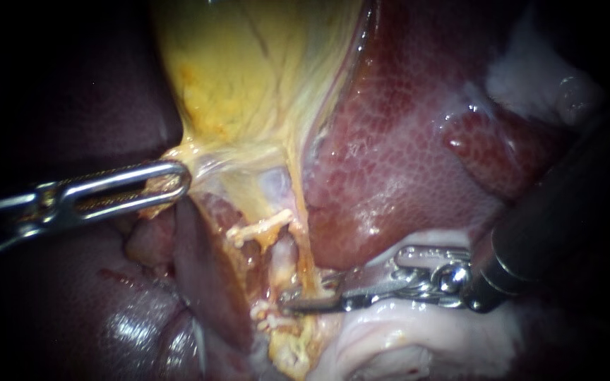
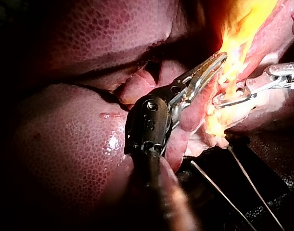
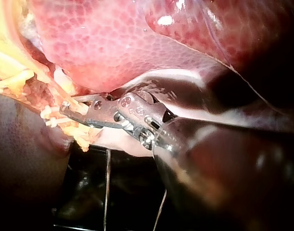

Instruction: Going back first clip right tube

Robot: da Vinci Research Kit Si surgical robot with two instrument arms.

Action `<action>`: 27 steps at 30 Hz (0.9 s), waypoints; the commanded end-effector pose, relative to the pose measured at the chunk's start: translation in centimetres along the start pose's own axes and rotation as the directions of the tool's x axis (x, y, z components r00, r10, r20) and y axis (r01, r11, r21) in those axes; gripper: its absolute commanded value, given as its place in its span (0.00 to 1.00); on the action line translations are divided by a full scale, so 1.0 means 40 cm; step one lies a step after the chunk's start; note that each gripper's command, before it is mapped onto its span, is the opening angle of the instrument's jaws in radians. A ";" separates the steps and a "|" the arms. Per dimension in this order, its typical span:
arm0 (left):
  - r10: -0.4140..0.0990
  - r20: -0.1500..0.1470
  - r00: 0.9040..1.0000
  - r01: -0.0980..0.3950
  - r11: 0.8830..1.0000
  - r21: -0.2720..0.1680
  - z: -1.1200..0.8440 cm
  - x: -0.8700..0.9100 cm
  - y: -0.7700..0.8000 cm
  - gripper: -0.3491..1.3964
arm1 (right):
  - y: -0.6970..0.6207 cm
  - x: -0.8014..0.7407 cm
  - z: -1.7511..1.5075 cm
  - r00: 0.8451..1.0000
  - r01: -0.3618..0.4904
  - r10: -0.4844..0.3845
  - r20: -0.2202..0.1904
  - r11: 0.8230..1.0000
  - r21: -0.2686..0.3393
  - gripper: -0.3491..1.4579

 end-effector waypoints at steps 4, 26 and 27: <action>0.000 0.000 1.000 0.000 1.000 0.001 0.0000 0.0001 0.0001 0.00 | -0.0002 0.0003 -0.0002 1.000 0.000 0.000 0.001 1.000 0.003 0.00; 0.000 0.000 1.000 0.000 1.000 0.001 -0.0004 0.0002 0.0002 0.00 | -0.0024 0.0111 -0.0149 0.974 0.208 -0.212 -0.082 0.977 -0.055 0.52; 0.000 -0.001 1.000 0.000 1.000 0.001 -0.0004 0.0002 0.0002 0.00 | -0.0031 0.0120 -0.0178 0.973 0.209 -0.214 -0.085 0.976 -0.059 0.52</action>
